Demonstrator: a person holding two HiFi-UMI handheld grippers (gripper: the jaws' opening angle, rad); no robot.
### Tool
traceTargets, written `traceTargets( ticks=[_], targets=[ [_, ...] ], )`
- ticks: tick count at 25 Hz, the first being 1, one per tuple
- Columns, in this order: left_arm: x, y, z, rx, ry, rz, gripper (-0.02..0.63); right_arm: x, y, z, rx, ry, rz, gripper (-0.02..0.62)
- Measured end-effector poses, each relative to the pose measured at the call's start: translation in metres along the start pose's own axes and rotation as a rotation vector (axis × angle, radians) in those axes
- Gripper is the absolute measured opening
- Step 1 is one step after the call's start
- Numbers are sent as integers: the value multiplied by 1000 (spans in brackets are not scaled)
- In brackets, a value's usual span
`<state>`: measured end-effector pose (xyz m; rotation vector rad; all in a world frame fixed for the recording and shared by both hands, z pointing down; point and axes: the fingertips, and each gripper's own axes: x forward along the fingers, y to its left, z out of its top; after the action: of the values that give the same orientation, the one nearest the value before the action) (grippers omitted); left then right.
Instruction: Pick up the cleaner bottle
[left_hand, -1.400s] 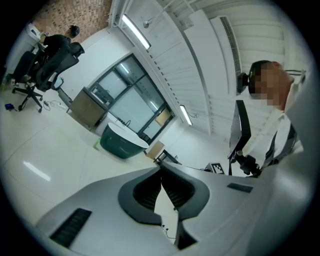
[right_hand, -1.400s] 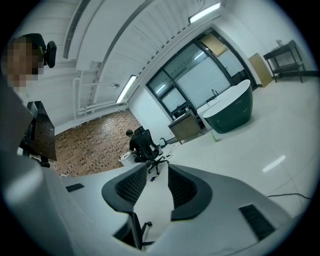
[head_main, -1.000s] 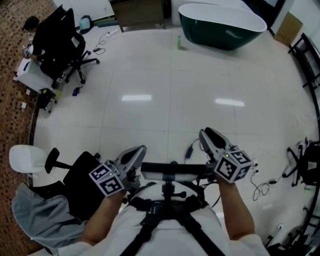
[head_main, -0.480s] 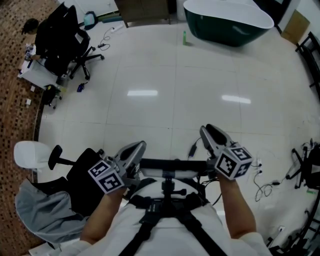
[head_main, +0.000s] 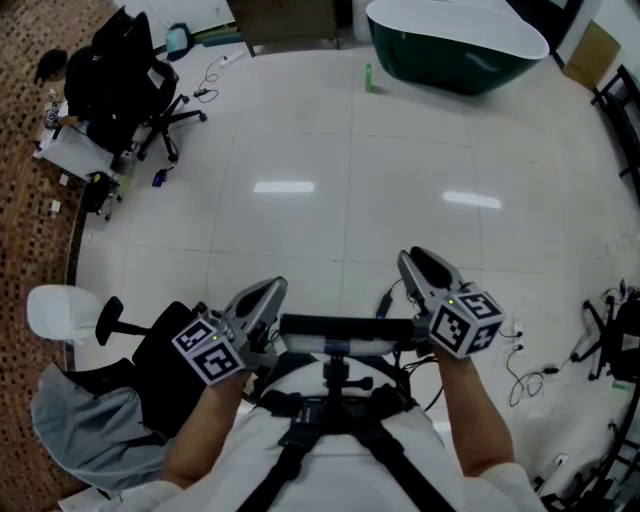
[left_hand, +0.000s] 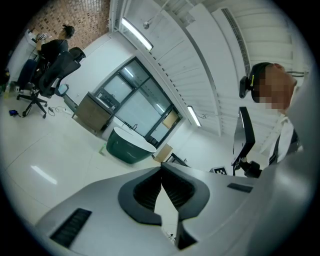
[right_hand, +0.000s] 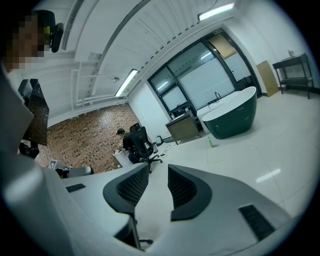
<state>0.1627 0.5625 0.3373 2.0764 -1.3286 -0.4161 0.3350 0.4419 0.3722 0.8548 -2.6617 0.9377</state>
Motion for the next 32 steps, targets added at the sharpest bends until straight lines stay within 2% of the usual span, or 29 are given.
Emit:
traceTargets(
  ticks=[11, 20, 32],
  targets=[
    [16, 21, 16, -5, 7, 2, -8, 30, -9, 5, 18, 32, 4, 112],
    [32, 80, 49, -49, 21, -43, -8, 81, 0, 27, 13, 30, -55, 112],
    [54, 165, 125, -52, 77, -147, -8, 163, 24, 63, 24, -9, -166, 112]
  ],
)
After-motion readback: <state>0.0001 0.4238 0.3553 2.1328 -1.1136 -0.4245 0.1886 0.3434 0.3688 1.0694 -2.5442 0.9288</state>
